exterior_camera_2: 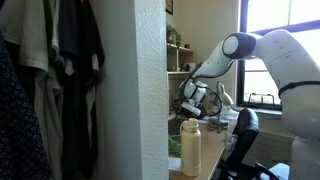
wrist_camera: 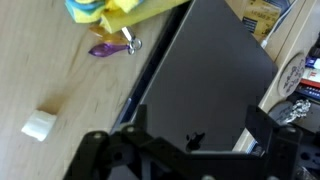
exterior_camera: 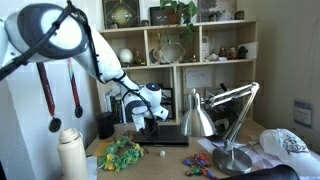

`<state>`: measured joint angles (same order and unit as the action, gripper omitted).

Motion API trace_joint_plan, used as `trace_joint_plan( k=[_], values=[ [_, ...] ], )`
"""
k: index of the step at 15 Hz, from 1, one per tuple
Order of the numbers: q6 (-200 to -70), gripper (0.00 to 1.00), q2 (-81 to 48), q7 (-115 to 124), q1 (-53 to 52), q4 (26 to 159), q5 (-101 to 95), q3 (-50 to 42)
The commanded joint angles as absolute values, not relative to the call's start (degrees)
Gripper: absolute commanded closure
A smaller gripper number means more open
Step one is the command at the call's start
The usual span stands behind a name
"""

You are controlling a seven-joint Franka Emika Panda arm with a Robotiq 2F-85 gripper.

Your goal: Open the laptop

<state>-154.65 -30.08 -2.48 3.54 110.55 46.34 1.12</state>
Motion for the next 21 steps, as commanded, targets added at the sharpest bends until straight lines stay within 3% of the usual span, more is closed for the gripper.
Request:
trace_joint_plan(
  k=[1, 21],
  values=[
    [-154.7, 0.00, -33.1, -0.1, 5.5, 107.2, 47.0, 2.7],
    [-156.4, 0.00, -38.1, 3.9, 7.1, 104.2, 50.8, 5.2]
  ],
)
